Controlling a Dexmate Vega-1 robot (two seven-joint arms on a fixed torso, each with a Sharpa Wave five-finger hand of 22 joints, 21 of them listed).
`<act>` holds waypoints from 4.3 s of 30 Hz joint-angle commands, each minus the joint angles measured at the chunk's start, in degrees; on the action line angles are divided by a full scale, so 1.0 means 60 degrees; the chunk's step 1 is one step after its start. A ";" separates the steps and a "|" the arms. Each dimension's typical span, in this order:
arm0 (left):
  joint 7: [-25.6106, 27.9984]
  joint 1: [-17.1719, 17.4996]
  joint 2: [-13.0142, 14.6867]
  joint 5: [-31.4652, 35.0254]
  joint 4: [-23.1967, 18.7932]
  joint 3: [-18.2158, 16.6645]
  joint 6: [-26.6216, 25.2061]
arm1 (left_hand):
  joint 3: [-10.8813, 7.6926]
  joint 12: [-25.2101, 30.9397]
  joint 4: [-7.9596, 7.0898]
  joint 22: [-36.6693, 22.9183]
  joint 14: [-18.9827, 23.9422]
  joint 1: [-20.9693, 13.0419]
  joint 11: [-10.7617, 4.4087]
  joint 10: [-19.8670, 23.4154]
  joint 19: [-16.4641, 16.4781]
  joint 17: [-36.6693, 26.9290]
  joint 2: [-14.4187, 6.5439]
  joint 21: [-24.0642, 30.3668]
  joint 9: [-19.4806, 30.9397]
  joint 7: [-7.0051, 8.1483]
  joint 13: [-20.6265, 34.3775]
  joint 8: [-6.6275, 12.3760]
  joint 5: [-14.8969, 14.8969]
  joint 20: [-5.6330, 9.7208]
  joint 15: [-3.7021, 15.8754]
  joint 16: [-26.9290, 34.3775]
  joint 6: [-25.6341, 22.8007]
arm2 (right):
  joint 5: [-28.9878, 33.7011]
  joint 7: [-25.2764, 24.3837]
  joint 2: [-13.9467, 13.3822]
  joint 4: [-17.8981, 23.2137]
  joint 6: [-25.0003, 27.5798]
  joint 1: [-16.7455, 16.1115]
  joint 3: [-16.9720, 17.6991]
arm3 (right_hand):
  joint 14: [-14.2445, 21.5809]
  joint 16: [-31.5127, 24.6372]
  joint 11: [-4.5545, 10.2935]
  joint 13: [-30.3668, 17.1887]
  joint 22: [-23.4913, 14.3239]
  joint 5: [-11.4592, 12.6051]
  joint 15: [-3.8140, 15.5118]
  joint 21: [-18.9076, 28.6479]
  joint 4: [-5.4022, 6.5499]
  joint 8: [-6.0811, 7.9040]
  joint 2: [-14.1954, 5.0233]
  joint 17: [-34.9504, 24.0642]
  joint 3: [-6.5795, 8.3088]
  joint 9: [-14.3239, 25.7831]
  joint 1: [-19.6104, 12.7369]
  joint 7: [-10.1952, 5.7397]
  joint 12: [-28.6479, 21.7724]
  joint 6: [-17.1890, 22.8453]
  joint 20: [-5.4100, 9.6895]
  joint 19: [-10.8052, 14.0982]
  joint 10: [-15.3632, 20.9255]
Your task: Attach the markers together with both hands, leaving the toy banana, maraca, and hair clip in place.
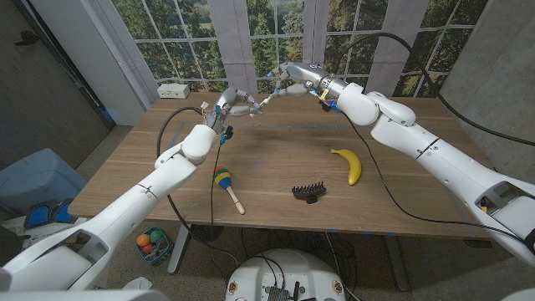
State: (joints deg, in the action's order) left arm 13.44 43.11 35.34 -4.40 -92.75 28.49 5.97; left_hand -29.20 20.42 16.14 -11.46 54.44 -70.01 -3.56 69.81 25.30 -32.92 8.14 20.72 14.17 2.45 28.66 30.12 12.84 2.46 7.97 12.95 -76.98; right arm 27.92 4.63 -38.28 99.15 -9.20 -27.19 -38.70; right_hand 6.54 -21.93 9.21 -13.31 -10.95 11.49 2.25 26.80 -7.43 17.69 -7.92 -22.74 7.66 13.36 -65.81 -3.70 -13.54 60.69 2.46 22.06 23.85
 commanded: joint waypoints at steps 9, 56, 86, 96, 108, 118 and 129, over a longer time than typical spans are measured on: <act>0.0001 0.0103 0.0021 -0.0034 -0.0043 -0.0066 0.0108 | -0.1205 0.0163 -0.1012 0.0011 -0.0054 -0.0091 -0.1331 0.1633 0.0017 0.0016 0.0111 -0.0009 0.0103 0.0032 -0.0002 0.0168 -0.0100 0.0221 0.0982 -0.0090 -0.0027 | -0.0062 0.0698 -0.0076 0.0266 -0.0092 0.0019 -0.0148 | -0.0035 -0.0001 -0.0151 -0.0026 -0.0005 0.0064 0.1574 0.0021 0.0036 0.0073 0.0007 0.0026 -0.0149 0.0007 0.0110 -0.0226 -0.0217 0.0493 0.0157 -0.0091 0.0537; -0.0210 0.0303 -0.0554 -0.1340 0.0442 -0.0368 0.0894 | -0.1701 0.0992 -0.0944 0.0056 -0.0008 0.0051 -0.1211 0.1970 0.0069 0.0065 0.0372 -0.0093 0.0351 0.0007 0.0212 0.0601 -0.0374 0.0224 0.0964 -0.0130 -0.0203 | -0.1521 0.2001 -0.0214 0.0977 0.1584 -0.0019 0.0215 | 0.0509 0.0088 -0.1139 -0.0002 0.0031 0.0261 0.0584 -0.0018 0.0217 -0.1129 0.0594 0.0281 -0.0538 -0.0389 0.1459 0.0069 0.0076 -0.6768 -0.1015 -0.0131 -0.1896; -0.0855 0.0360 -0.1249 -0.3142 0.0844 -0.0448 0.1080 | -0.1877 0.1713 -0.0983 0.0039 -0.0060 0.0317 -0.1314 0.1826 0.0160 -0.0017 0.0243 -0.0161 0.0898 0.0246 0.0236 0.0648 -0.0438 0.0208 0.0981 -0.0004 0.0650 | -0.5353 0.1283 -0.0506 0.0251 -0.0039 -0.1425 0.1319 | 0.0456 -0.0203 -0.1181 -0.0253 -0.0080 0.0043 0.0790 -0.0090 0.1446 -0.1111 -0.0754 -0.0364 0.0176 -0.0378 0.3494 0.0167 -0.0068 -0.6575 -0.0238 -0.0781 -0.1130; -0.0763 0.0408 -0.1163 -0.3132 0.0640 -0.0441 0.1002 | -0.1904 0.1949 -0.0947 0.0052 0.0004 0.0307 -0.1291 0.1876 0.0219 -0.0054 0.0310 -0.0169 0.1054 0.0233 0.0279 0.0749 -0.0418 0.0216 0.0972 0.0038 0.0588 | -0.4443 -0.0225 -0.0556 0.0843 0.0332 -0.2188 0.1489 | 0.1241 -0.0382 -0.1424 -0.0331 -0.0041 -0.0041 0.0363 0.0053 0.0898 -0.0966 0.0093 -0.0245 0.0237 -0.0358 0.3470 0.0792 -0.0259 -0.6472 -0.1000 -0.0472 -0.0661; -0.0889 0.0378 -0.1253 -0.3368 0.0537 -0.0358 0.0859 | -0.1956 0.2150 -0.0927 0.0058 -0.0129 0.0314 -0.1275 0.1931 0.0285 -0.0030 0.0362 -0.0178 0.1105 0.0215 0.0241 0.0724 -0.0407 0.0210 0.0961 -0.0031 0.0690 | -0.4577 -0.0551 -0.0472 0.0530 -0.0735 -0.2598 0.1534 | 0.0356 -0.0093 -0.0881 -0.0534 -0.0079 -0.0005 0.0948 0.0069 0.0721 -0.1127 -0.0542 -0.0434 0.0864 -0.0374 0.3516 -0.0110 0.0038 -0.7181 -0.0152 -0.0812 -0.1433; -0.1070 0.0312 -0.1317 -0.3423 0.0587 -0.0288 0.1042 | -0.2159 0.2524 -0.0924 0.0063 0.0334 0.0278 -0.1233 0.1908 0.0887 0.0130 0.0368 0.0014 0.1295 0.0211 0.0148 0.0802 -0.0362 0.0519 0.0965 0.0014 0.0848 | -0.4063 -0.1096 -0.0548 0.0894 -0.0722 -0.3065 0.1684 | 0.0466 0.0124 -0.1103 -0.0409 -0.0008 0.0010 0.0354 0.0141 0.0012 -0.1130 0.0000 -0.0087 0.1078 -0.0384 0.2960 0.0361 0.0208 -0.7544 -0.0498 -0.0631 -0.1759; -0.1107 0.0318 -0.1330 -0.3425 0.0530 -0.0254 0.1076 | -0.2305 0.2998 -0.0868 -0.0065 0.1341 0.0232 -0.1175 0.1894 0.1728 0.0590 0.0484 0.0446 0.1483 0.0170 0.0100 0.1014 -0.0326 0.1020 0.0978 0.0019 0.0745 | -0.4053 -0.0843 -0.0543 0.0847 -0.1120 -0.3050 0.1620 | 0.0122 0.0349 -0.0700 -0.0249 0.0022 0.0155 0.0887 0.0091 -0.0312 -0.1169 -0.0491 0.0077 0.1650 -0.0402 0.2129 -0.0271 0.0322 -0.7725 -0.0060 -0.0739 -0.2003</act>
State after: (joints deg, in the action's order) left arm 7.66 45.22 27.50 -24.53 -89.43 26.67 11.71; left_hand -36.95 20.75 16.41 -11.38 59.83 -68.08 -3.48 69.90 34.17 -30.05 10.82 22.44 22.74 3.48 27.95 35.79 10.42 3.11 8.62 12.75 -72.04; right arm 2.88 -0.69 -41.43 103.72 -14.36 -44.03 -29.02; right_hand 8.70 -20.40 4.15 -15.03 -10.64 11.74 2.03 27.35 -9.06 11.08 -9.84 -22.46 16.17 10.93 -51.90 -4.77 -12.26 15.43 1.07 17.97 12.96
